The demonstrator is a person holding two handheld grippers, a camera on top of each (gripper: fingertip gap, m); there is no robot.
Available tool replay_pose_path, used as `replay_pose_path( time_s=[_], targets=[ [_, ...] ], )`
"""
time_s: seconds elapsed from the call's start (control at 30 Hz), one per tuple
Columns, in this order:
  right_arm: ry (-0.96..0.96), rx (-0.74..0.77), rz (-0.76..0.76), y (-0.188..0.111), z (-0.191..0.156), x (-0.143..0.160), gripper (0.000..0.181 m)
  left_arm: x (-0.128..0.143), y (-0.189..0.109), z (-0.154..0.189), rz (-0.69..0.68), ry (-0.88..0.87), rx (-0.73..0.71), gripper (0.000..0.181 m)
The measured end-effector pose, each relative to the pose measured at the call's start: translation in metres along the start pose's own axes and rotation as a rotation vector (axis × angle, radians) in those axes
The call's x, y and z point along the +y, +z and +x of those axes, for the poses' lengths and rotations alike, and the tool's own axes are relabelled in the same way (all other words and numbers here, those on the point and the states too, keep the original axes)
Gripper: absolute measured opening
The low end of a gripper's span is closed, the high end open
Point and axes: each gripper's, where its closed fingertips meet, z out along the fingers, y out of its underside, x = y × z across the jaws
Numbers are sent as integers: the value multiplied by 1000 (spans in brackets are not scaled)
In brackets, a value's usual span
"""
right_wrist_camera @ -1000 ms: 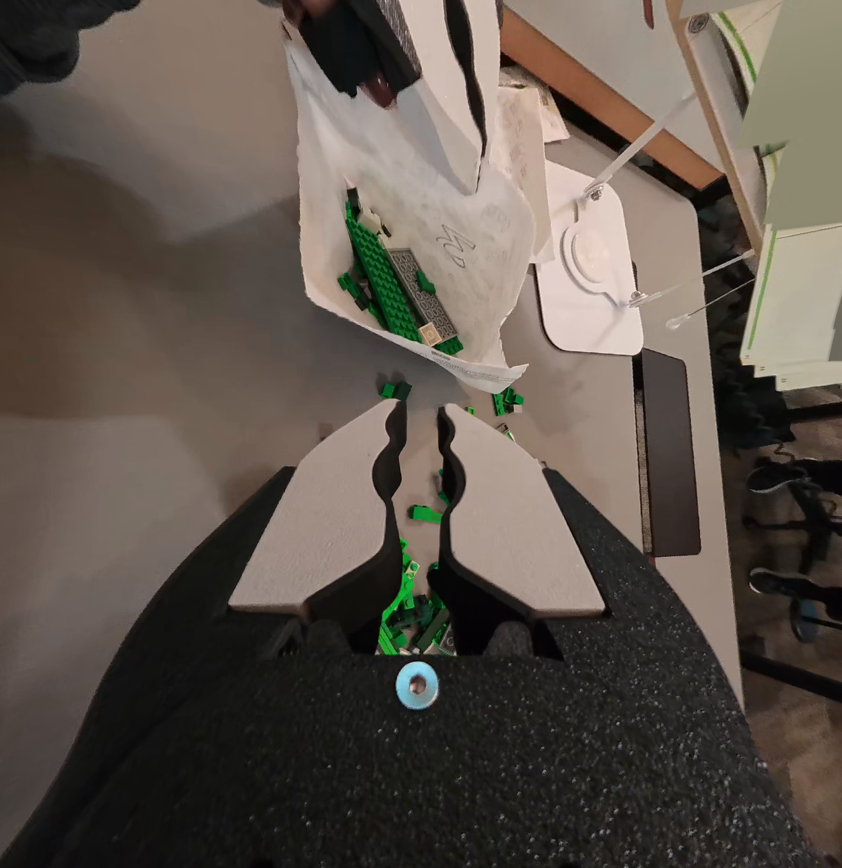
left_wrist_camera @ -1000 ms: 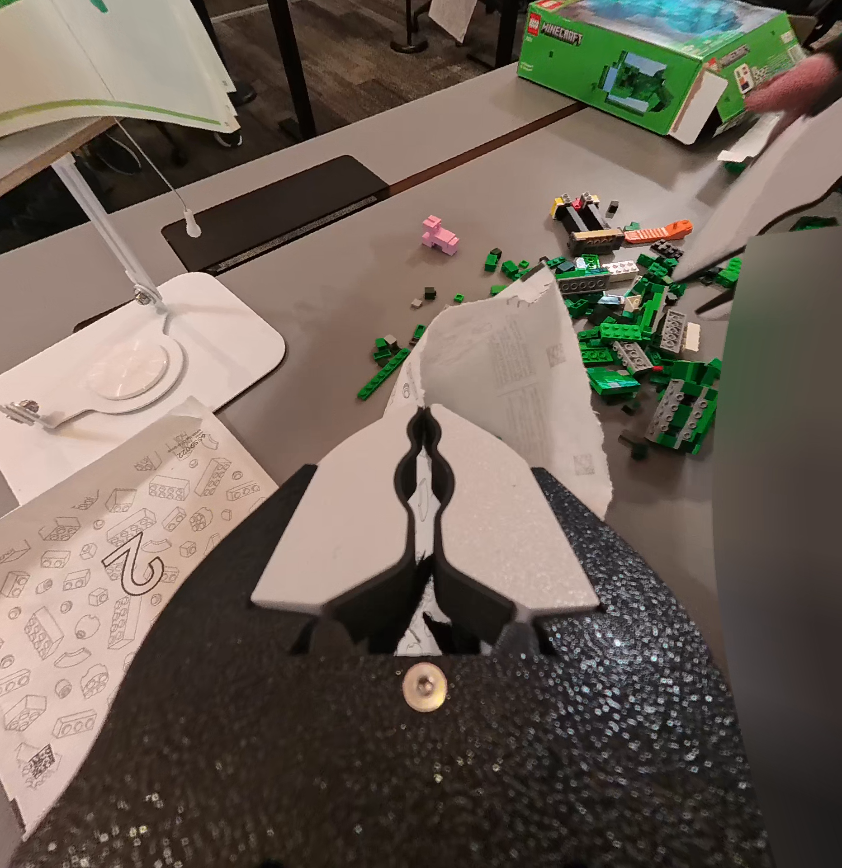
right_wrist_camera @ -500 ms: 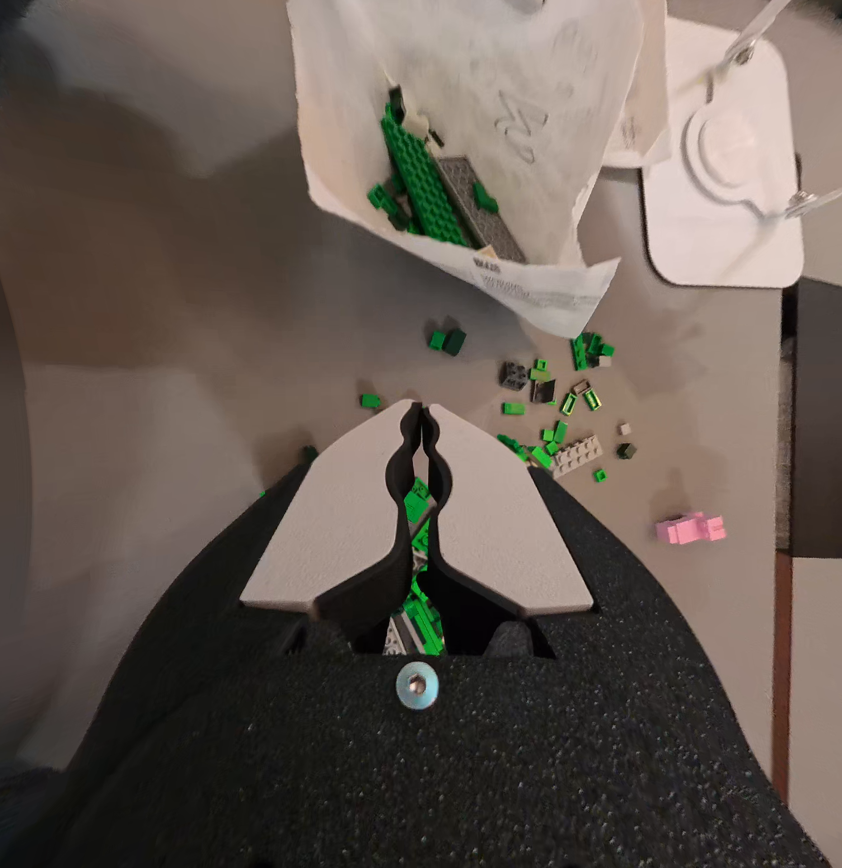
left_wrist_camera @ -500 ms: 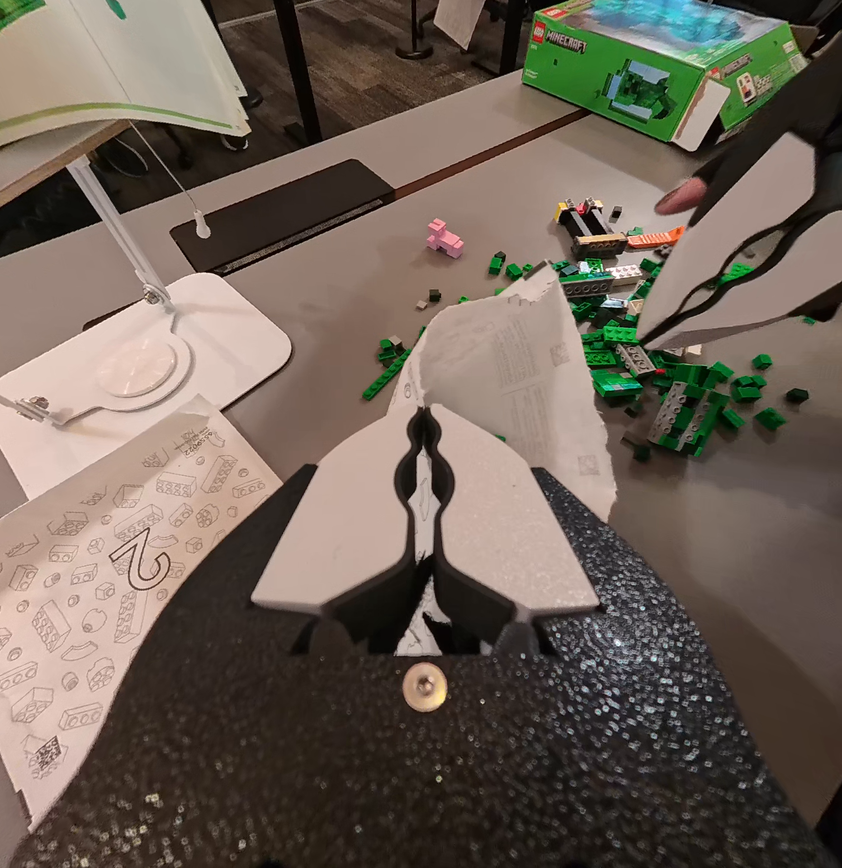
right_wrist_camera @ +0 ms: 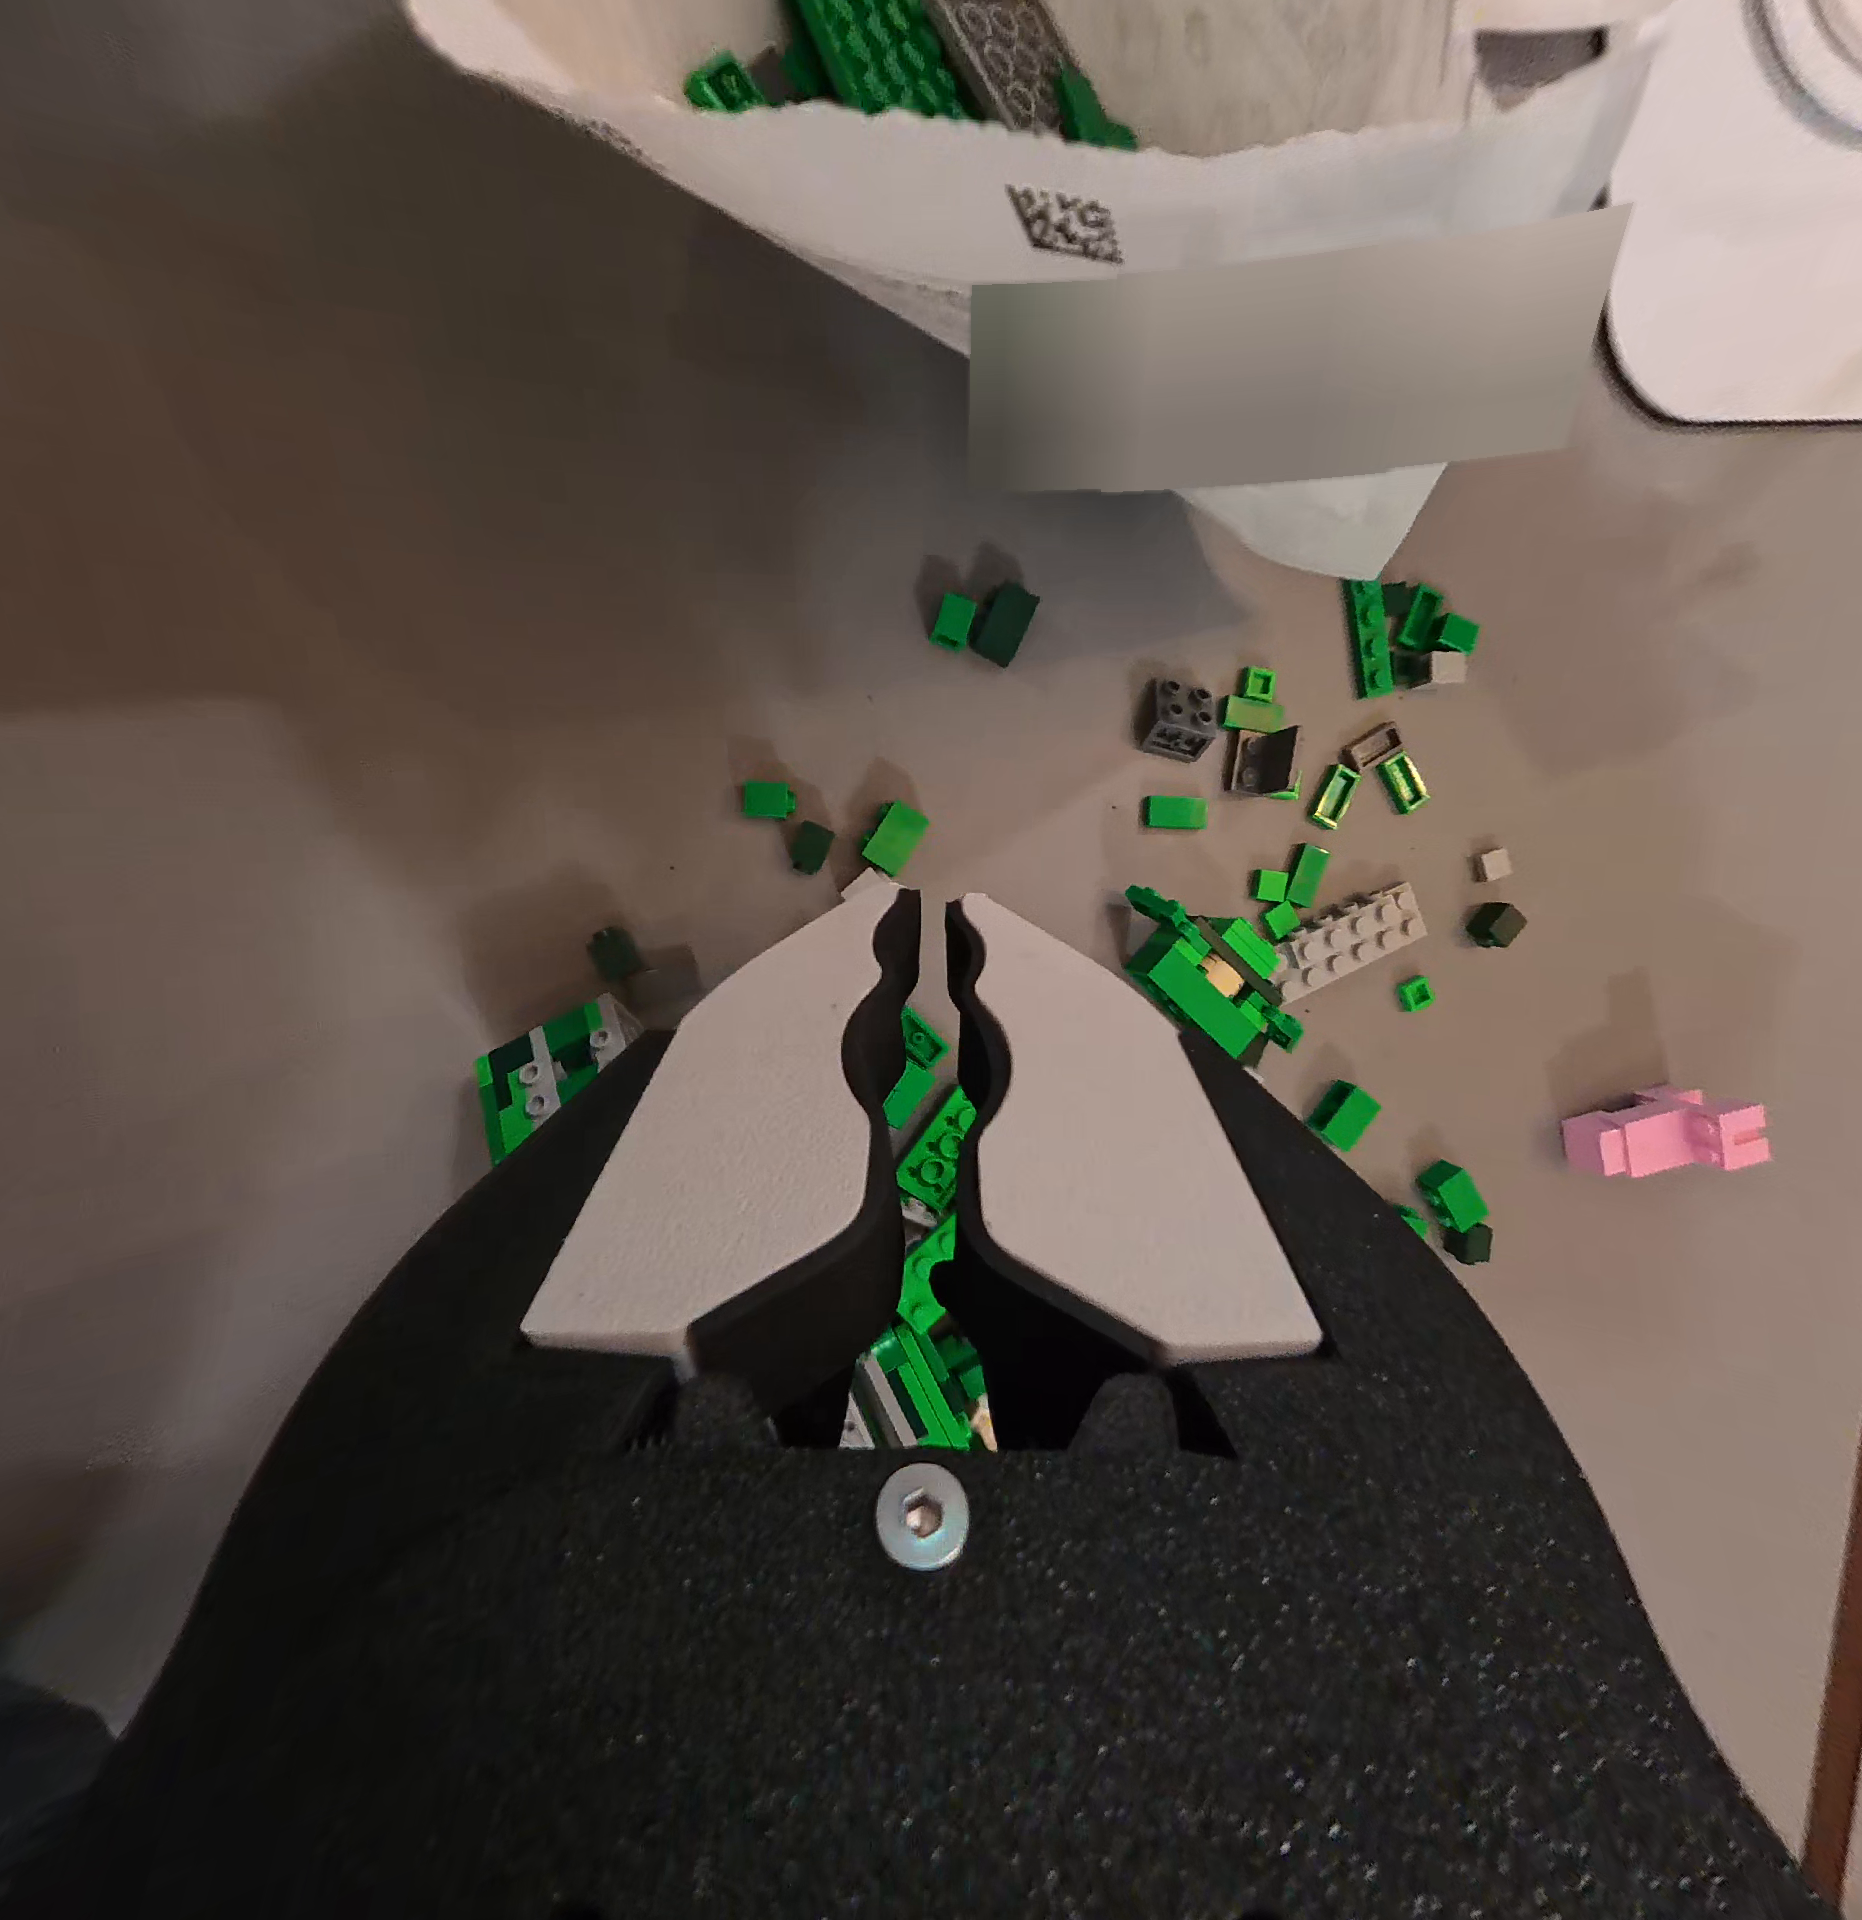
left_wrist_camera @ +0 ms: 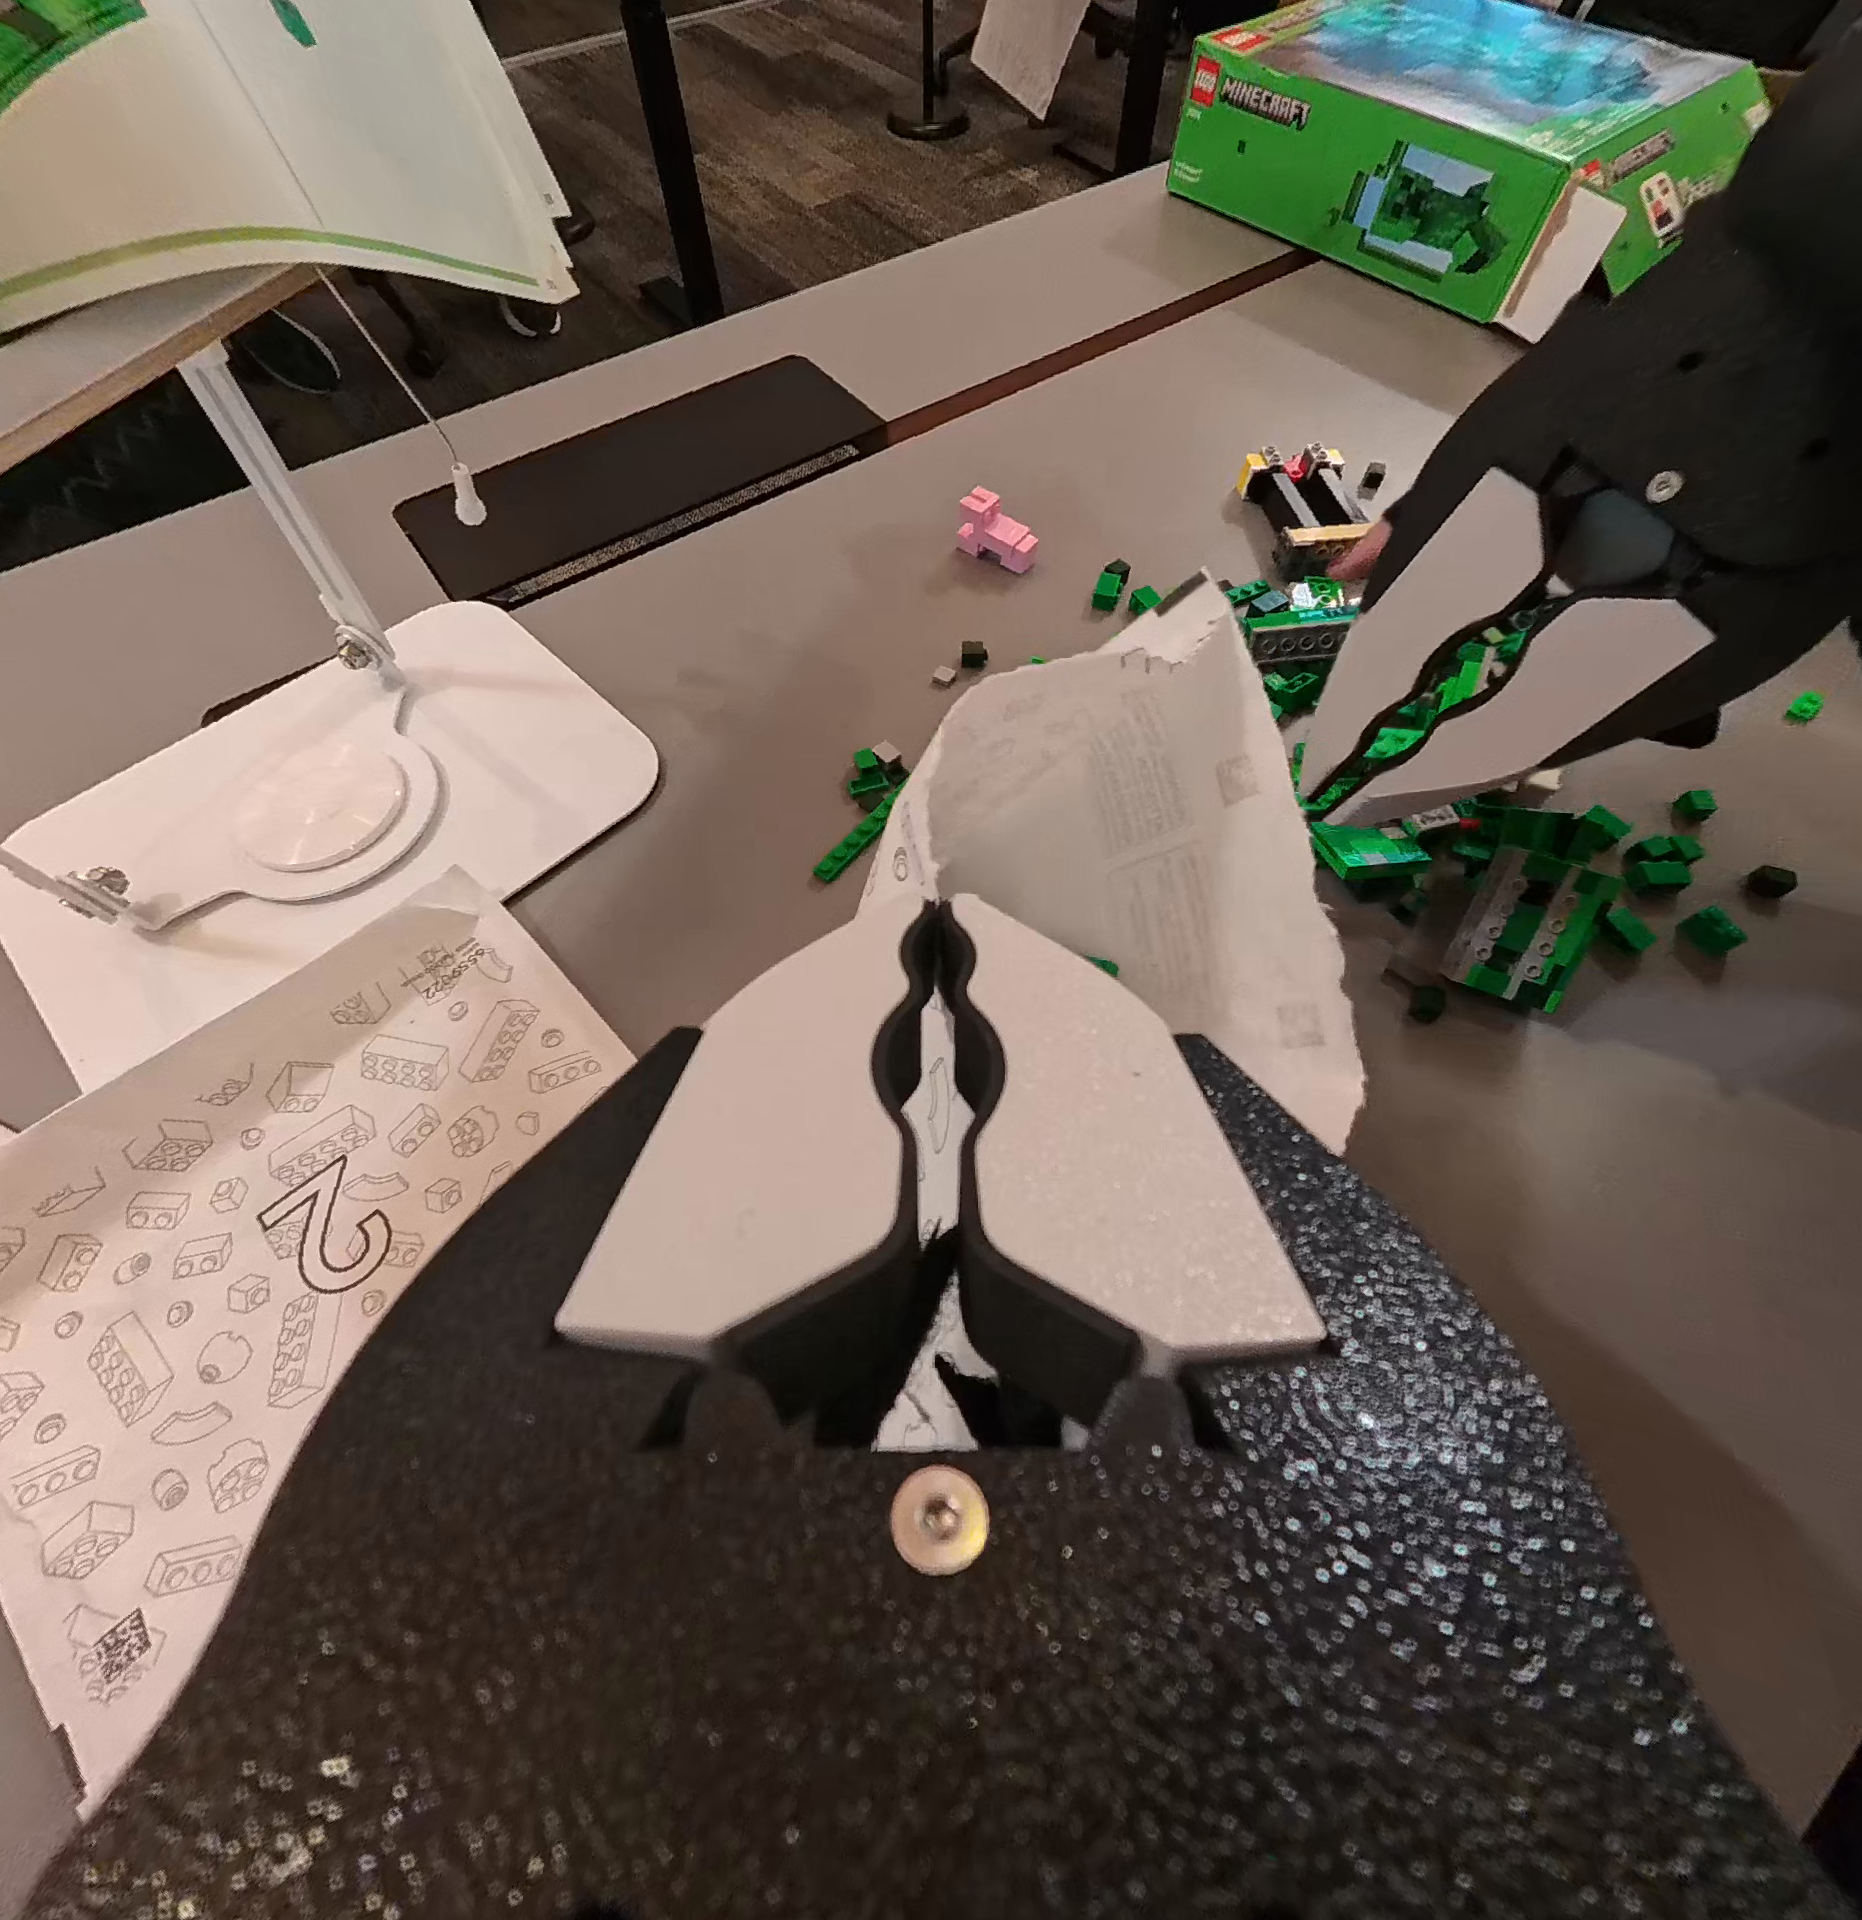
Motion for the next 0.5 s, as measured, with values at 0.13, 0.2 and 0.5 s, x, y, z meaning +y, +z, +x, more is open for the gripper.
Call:
replay_pose_path(
  time_s=[0.13, 0.2, 0.5],
  targets=[
    [-1, 26, 18, -7, 2, -2, 4, 0, -1, -2, 2, -5, -6, 0],
    [-6, 30, 18, -8, 2, -3, 4, 1, -1, -3, -1, -8, -8, 0],
    [-10, 34, 0, -8, 2, -1, 4, 1, 0, -1, -8, 1, -8, 0]
  ],
)
